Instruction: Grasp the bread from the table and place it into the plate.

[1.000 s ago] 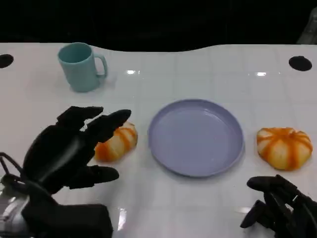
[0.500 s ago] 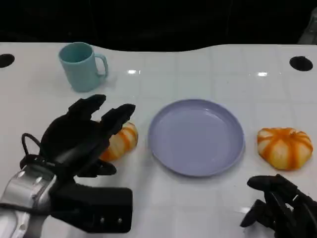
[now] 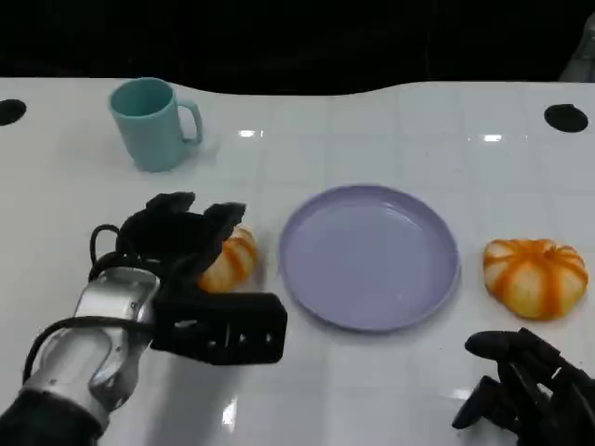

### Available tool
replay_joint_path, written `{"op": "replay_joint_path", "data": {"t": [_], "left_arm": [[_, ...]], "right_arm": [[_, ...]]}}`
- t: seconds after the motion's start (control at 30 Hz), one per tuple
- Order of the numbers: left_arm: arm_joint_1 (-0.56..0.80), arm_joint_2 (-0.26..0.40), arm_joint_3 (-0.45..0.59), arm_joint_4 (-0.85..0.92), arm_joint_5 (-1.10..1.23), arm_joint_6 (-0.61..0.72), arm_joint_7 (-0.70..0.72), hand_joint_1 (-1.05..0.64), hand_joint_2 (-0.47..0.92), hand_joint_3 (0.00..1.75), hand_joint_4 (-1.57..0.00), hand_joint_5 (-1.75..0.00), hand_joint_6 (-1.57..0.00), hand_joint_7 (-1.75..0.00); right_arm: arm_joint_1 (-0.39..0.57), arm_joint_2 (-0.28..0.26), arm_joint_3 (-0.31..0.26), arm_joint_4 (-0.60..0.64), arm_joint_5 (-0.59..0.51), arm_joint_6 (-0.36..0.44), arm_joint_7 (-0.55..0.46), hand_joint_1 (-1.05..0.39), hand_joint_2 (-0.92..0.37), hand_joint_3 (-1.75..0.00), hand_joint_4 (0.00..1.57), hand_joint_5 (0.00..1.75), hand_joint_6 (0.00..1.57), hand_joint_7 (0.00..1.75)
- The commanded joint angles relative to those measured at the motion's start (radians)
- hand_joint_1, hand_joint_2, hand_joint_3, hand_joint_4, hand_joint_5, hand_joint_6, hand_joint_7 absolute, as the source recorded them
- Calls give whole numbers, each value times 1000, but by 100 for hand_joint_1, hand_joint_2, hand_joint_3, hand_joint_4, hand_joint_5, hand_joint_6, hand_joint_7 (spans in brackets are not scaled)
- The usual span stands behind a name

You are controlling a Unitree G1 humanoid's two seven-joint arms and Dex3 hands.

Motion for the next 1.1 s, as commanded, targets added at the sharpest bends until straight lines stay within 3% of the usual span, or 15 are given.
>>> {"op": "replay_joint_path", "data": {"t": [0.03,0.27,0.47,0.67,0.7,0.77,0.8,0.83,0.9,0.93,1.0,1.1], "left_arm": [[-114,-47,-23,210,-48,6,36,-44,76,0,-8,-9,-18,-1],[-242,-113,-65,523,-102,-28,147,-47,71,0,-13,-8,-22,-1],[-294,-129,-91,656,-141,-68,173,-46,71,0,-15,-7,-23,-1],[-325,-137,-93,781,-195,-141,204,-32,78,2,-27,-8,-33,-3],[-324,-134,-92,789,-200,-154,237,-30,86,8,-64,-25,-66,-9],[-324,-128,-97,800,-205,-176,294,-31,91,11,-91,-39,-94,-11],[-322,-126,-98,801,-206,-183,329,-31,91,7,-87,-87,-107,-12],[-320,-124,-99,801,-206,-191,363,-30,92,13,-77,-138,-113,-23],[-317,-122,-100,800,-206,-201,422,-27,92,20,-75,-167,-74,-118],[-316,-120,-97,797,-209,-206,447,-25,92,23,-77,-171,-64,-146],[-316,-120,-95,797,-213,-211,473,-22,92,25,-79,-174,-55,-168],[-321,-111,-72,783,-236,-242,522,-17,92,25,-78,-175,-53,-174]], "right_arm": [[12,-6,-9,-16,6,2,-7,-80,-92,-19,69,146,72,103],[16,-3,-9,-17,14,-2,4,-78,-92,-20,69,145,71,102],[17,-3,-9,-19,13,-3,4,-78,-92,-21,69,145,71,102],[15,-4,-13,-17,28,4,11,-78,-92,-20,69,144,71,101],[16,-4,-14,-19,30,7,10,-78,-92,-18,70,144,72,100],[19,-4,-14,-23,31,11,5,-78,-92,-17,70,143,73,99],[18,-5,-15,-21,31,8,7,-78,-92,-17,70,142,74,97],[18,-5,-16,-20,31,6,7,-78,-92,-16,71,141,75,96],[17,-7,-16,-19,29,4,8,-79,-92,-16,71,141,75,95],[17,-9,-16,-20,26,5,5,-79,-92,-17,71,141,75,95],[18,-11,-16,-22,23,6,2,-79,-92,-17,71,141,76,94],[17,-14,-18,-21,31,9,10,-78,-92,-18,70,141,75,94]]}}
